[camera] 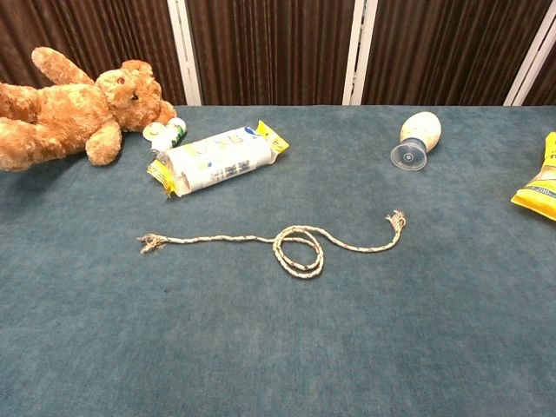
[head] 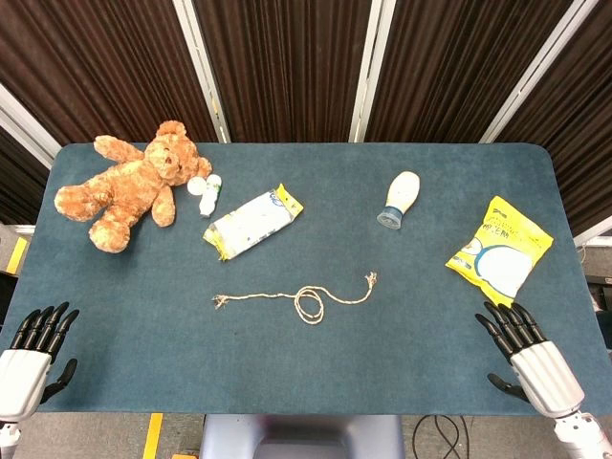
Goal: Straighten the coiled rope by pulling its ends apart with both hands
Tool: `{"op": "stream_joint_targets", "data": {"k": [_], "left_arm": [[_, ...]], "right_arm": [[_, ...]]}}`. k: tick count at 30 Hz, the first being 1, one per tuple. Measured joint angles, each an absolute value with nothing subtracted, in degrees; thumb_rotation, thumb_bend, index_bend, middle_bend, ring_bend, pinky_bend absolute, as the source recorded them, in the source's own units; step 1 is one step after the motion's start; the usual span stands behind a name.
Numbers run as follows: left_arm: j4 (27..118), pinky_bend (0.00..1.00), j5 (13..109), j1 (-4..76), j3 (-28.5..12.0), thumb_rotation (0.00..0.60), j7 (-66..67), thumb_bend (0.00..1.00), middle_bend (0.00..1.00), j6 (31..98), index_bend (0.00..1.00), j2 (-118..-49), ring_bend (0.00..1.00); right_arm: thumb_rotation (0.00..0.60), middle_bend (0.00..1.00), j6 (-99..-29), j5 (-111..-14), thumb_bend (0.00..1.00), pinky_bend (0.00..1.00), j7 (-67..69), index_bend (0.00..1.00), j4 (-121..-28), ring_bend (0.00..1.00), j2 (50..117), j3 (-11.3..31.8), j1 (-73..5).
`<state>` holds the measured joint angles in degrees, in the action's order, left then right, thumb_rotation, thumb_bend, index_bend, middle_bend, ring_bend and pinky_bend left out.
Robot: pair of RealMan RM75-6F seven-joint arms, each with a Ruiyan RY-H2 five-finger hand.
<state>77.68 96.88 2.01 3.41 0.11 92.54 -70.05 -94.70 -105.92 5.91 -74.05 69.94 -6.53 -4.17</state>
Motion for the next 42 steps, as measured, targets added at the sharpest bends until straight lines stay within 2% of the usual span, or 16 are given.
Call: {"op": "stream_joint_targets", "data": {"k": [9, 15, 21, 26, 32, 40, 42], "left_arm": [[78.3, 0.08, 99.3, 3.1, 4.9, 0.6, 0.4, 0.42, 0.0, 90.4, 0.0, -71.0, 0.0], [80.4, 0.08, 99.5, 7.2, 4.7, 0.6, 0.5, 0.42, 0.0, 83.1, 0.0, -72.4, 0.0], [84.1, 0.08, 98.5, 13.5, 2.4, 0.6, 5.9, 0.42, 0.0, 74.5, 0.0, -75.8, 0.0], [83.3, 0.08, 95.8, 17.0, 0.0, 0.6, 8.8, 0.42, 0.0, 69.8, 0.1, -81.9, 0.0], [80.5, 0.08, 90.2, 21.3, -3.8, 0.6, 11.0, 0.41, 0.0, 64.9, 0.14, -89.4, 0.0], [74.4, 0.09, 85.6, 24.8, -6.8, 0.6, 14.5, 0.41, 0.04, 62.7, 0.34, -96.6, 0.0], [72.9, 0.09, 84.7, 25.4, -7.2, 0.6, 14.9, 0.41, 0.05, 62.3, 0.36, -97.9, 0.0]], "right_arm": [[0.593, 0.0, -94.4, -106.0, 0.18, 0.0, 5.6, 0.0, -74.5, 0.0, 70.2, -6.6, -4.3], [0.594, 0.0, -92.9, -105.5, 0.18, 0.0, 4.6, 0.0, -74.6, 0.0, 70.8, -6.5, -4.7], [0.595, 0.0, -91.6, -104.6, 0.18, 0.0, 3.5, 0.0, -74.3, 0.0, 71.5, -6.1, -5.0], [0.594, 0.0, -89.5, -103.8, 0.18, 0.0, 3.0, 0.0, -73.8, 0.0, 72.2, -5.8, -5.7], [0.593, 0.0, -88.2, -102.6, 0.18, 0.0, 3.1, 0.0, -73.0, 0.0, 72.8, -5.2, -6.4], [0.593, 0.0, -86.8, -101.5, 0.18, 0.0, 3.6, 0.0, -72.4, 0.0, 73.0, -5.0, -7.0], [0.593, 0.0, -86.5, -101.3, 0.18, 0.0, 3.6, 0.0, -72.4, 0.0, 73.0, -5.0, -7.1]]}}
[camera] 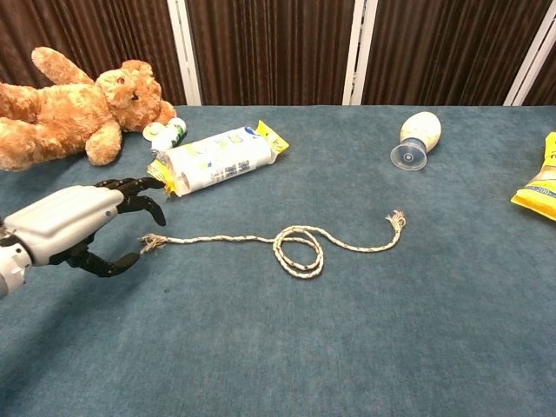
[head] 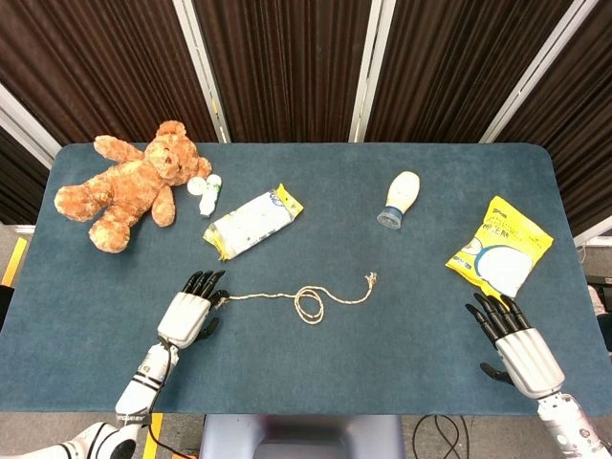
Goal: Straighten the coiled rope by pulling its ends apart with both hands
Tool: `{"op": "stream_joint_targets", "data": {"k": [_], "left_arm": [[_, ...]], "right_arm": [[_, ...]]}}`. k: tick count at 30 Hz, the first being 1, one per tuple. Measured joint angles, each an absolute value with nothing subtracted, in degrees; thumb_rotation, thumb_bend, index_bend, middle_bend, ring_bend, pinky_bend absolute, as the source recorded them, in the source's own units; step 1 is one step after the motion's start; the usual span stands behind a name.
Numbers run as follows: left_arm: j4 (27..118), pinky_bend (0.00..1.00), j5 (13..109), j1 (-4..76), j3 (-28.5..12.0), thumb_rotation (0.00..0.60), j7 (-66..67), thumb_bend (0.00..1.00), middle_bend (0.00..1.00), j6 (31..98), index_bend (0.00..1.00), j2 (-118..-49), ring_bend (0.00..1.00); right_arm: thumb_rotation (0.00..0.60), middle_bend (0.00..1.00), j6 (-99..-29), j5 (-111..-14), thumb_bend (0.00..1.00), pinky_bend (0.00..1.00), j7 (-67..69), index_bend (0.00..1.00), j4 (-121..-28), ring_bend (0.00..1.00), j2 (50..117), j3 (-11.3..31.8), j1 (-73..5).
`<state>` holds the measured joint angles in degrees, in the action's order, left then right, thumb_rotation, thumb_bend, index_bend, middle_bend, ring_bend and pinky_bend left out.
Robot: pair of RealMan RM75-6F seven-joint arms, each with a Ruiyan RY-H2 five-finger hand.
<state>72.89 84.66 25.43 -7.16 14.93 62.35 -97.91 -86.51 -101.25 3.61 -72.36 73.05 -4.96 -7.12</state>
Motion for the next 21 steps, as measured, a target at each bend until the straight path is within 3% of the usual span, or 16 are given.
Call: {"op": "stream_joint_targets", "data": {"k": [21], "left_arm": [[62.7, 0.11, 78.5, 29.9, -9.0, 0.6, 15.2, 0.41, 0.09, 60.4, 0.47, -104.7, 0.0]], "right_arm": [[0.593, 0.0, -85.3, -100.0, 0.18, 0.0, 3.2, 0.0, -72.3, 0.0, 73.2, -4.9, -7.6]]}}
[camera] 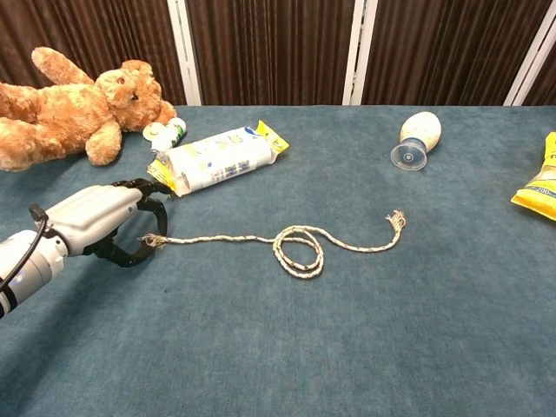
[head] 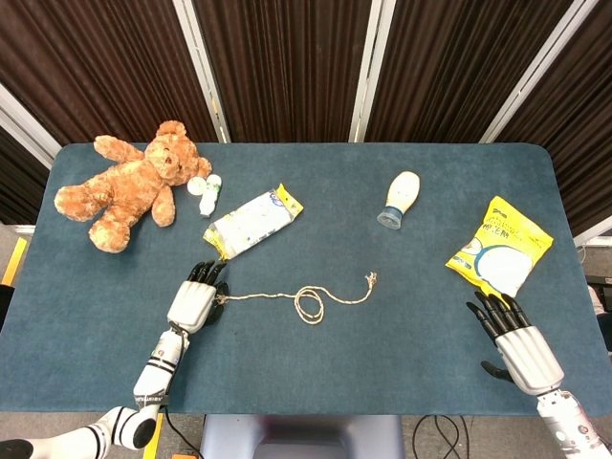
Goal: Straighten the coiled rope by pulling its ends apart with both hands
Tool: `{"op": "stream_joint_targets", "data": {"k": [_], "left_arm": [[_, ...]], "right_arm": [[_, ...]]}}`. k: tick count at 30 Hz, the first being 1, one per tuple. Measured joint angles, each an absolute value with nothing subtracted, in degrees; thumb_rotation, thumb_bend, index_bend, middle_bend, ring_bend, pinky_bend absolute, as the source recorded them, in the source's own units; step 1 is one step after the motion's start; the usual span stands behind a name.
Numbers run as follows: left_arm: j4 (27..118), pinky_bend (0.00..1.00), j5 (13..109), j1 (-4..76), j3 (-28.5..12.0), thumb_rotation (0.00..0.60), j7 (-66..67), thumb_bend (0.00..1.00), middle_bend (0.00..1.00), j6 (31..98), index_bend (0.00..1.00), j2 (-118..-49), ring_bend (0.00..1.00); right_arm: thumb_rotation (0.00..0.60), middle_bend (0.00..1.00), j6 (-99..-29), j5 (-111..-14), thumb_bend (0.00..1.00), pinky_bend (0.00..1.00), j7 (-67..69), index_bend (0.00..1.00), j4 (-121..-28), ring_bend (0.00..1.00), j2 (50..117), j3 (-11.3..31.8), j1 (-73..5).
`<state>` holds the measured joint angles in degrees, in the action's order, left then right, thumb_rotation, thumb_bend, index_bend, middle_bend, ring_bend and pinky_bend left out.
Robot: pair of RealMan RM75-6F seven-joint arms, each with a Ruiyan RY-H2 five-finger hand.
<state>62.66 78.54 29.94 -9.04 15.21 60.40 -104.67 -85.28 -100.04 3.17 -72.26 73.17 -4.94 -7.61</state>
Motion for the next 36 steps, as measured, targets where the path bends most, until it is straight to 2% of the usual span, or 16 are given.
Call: {"op": "stream_joint_targets", "data": {"k": [8, 24, 31, 36], "left_arm": [[61.0, 0.12, 78.2, 30.7, -8.8, 0.6, 14.7, 0.42, 0.11, 60.8, 0.58, -105.7, 0.0], [61.4, 0.13, 79.5, 31.0, -7.1, 0.6, 14.7, 0.46, 0.11, 62.8, 0.62, -103.5, 0.0], [65.6, 0.13, 81.1, 30.0, -5.7, 0.6, 14.6, 0.46, 0.11, 65.0, 0.63, -100.3, 0.0], [66.9, 0.13, 80.8, 29.5, -5.7, 0.6, 14.6, 0.46, 0.12, 65.8, 0.63, -98.9, 0.0]], "right_arm": [[0.593, 0.0, -85.0, -99.8, 0.18, 0.0, 3.1, 0.0, -72.1, 0.0, 73.2, -4.9, -7.7], [0.594, 0.0, -84.6, -101.1, 0.19, 0.0, 1.8, 0.01, -72.4, 0.0, 74.3, -5.0, -9.0], [0.6, 0.0, -80.5, -103.0, 0.24, 0.0, -1.8, 0.27, -76.7, 0.0, 74.5, -3.1, -14.3], [0.6, 0.0, -73.1, -102.4, 0.27, 0.0, -7.5, 0.39, -80.2, 0.0, 75.8, -0.3, -19.7]]}}
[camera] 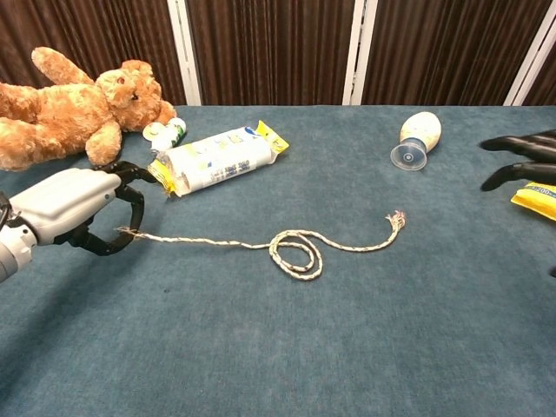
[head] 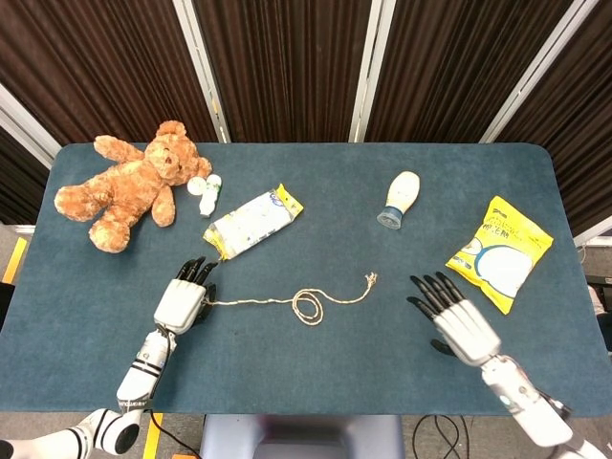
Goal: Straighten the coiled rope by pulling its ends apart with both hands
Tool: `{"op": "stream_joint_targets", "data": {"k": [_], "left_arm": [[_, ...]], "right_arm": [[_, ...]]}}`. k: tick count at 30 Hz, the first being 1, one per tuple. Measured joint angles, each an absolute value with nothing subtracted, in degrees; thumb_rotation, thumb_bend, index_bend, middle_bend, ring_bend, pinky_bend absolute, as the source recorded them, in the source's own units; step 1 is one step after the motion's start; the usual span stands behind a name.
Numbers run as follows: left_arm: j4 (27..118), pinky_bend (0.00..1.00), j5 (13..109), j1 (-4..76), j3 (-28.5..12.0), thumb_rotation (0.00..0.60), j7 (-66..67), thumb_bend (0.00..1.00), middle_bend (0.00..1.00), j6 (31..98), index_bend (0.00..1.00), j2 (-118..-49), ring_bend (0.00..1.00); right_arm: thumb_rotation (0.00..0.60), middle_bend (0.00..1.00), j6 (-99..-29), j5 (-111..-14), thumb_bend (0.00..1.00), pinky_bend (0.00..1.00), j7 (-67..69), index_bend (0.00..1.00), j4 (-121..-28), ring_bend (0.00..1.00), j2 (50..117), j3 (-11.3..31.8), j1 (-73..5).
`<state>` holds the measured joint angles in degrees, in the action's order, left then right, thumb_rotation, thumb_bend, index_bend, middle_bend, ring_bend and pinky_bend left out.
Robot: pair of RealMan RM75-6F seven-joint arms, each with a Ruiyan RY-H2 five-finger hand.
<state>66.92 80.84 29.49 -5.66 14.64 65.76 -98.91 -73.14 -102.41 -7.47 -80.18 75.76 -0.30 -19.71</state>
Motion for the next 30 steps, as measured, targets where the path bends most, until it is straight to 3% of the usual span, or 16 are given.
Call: {"op": "stream_joint_targets", "data": {"k": [4, 11, 30], "left_arm": [[68.1, 0.13, 81.1, 29.0, -5.5, 0.6, 15.0, 0.46, 0.12, 66.9, 0.63, -97.6, 0.0], [69.2, 0.13, 80.5, 28.7, -5.6, 0.6, 15.6, 0.46, 0.12, 67.0, 0.63, -96.1, 0.0], [67.5, 0.13, 80.6, 28.8, -5.1, 0.6, 15.0, 0.46, 0.12, 66.8, 0.64, -96.0, 0.0]], "right_arm": [[0.6, 0.0, -66.3, -99.8, 0.31, 0.0, -12.2, 0.46, -81.4, 0.0, 78.8, 3.0, -25.1], [0.6, 0.0, -58.8, -94.0, 0.31, 0.0, -20.2, 0.47, -80.0, 0.0, 84.3, 6.8, -30.4], [0.6, 0.0, -51.1, -83.5, 0.32, 0.0, -27.0, 0.53, -65.3, 0.0, 94.5, 9.9, -38.1]]}}
